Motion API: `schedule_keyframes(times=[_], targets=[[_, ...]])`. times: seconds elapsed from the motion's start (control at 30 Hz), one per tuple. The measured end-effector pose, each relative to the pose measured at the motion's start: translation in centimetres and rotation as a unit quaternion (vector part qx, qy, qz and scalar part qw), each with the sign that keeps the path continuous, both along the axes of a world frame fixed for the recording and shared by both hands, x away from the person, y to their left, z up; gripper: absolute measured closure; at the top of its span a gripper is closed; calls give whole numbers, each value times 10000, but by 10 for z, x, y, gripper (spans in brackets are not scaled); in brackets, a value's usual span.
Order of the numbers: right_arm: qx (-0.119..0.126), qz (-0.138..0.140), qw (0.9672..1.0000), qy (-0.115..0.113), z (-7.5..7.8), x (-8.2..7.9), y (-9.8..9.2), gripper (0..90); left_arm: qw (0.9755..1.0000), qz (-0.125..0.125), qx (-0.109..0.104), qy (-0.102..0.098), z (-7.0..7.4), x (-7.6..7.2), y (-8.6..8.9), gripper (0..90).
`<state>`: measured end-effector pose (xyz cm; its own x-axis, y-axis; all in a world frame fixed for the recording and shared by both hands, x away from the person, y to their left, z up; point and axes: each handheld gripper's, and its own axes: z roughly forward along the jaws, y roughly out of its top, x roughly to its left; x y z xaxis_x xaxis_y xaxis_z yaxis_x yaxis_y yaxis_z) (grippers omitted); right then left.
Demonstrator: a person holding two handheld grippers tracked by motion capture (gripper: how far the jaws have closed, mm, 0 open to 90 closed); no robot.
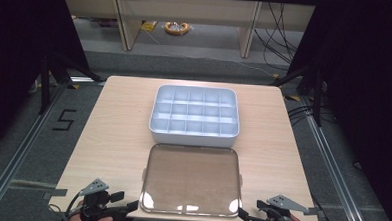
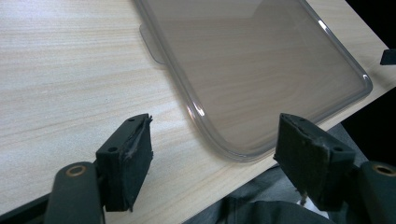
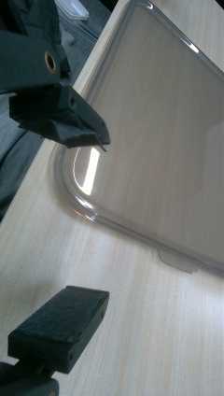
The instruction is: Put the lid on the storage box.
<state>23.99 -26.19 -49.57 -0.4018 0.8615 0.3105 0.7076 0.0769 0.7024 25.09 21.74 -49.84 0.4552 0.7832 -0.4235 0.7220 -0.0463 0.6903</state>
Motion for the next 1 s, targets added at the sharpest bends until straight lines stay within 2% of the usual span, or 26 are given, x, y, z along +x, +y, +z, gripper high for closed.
schedule_keyframes(times=[0.07,0.1,0.13,0.23,0.3,0.37,0.4,0.43,0.47,0.5,0.53,0.57,0.67,0.7,0.73,0.77,0.8,0.83,0.87,0.9,0.93,0.97,1.0], targets=[[-69,23,10000,37,1,0,-1,220,10000,15,-36,25,0,0,0,267],[-18,-62,9999,118,1,-1,0,221,10000,6,-47,27,-1,0,0,268],[-54,5,10000,10,0,1,-1,222,10000,-1,-51,33,-1,1,0,267],[-40,-14,10000,76,0,1,-2,228,10000,-8,-95,28,-1,1,-1,267],[150,-112,9998,1,-1,2,-2,244,9999,-20,-112,51,-1,1,-1,264],[109,-162,9998,95,1,1,-5,244,9999,-21,-137,46,-1,1,-1,260],[67,-128,9999,39,0,2,-7,246,9999,-63,-145,15,-1,1,-1,258],[146,-218,9996,113,0,2,-6,250,9998,-76,-160,22,-1,1,-1,257],[221,-157,9996,17,-1,3,-7,261,9998,-82,-180,30,-1,2,-1,255],[240,-151,9995,122,0,2,-7,271,9997,-74,-216,51,-1,2,-1,254],[261,-168,9995,95,-1,4,-6,277,9996,-78,-275,75,-1,2,-1,253],[190,-215,9994,167,0,3,-7,278,9995,-87,-290,84,-1,1,-1,249],[223,-176,9996,93,-1,4,-10,282,9994,-151,-301,72,-1,1,-1,251],[377,-298,9985,275,1,2,-7,284,9994,-193,-276,76,-1,1,-1,251],[411,-306,9983,287,0,3,-7,284,9994,-182,-291,76,-1,1,-2,251],[294,-196,9993,147,-2,5,-10,283,9994,-189,-285,68,-1,1,-3,252],[349,-207,9991,156,-2,5,-10,283,9995,-244,-212,50,-1,0,-2,251],[426,-273,9986,182,-3,5,-9,283,9994,-174,-291,44,-1,0,-4,251],[479,-276,9983,177,-3,5,-8,283,9994,-207,-292,36,-1,0,-5,251],[397,-202,9989,175,-2,5,-11,283,9993,-222,-299,21,-1,0,-5,251],[488,-220,9985,106,-3,5,-10,282,9994,-265,-237,15,-1,0,-5,252],[641,-282,9971,291,-2,4,-8,281,9994,-245,-256,21,-1,0,-6,253],[661,-290,9971,251,-2,5,-8,280,9993,-238,-273,37,-1,0,-7,255]])
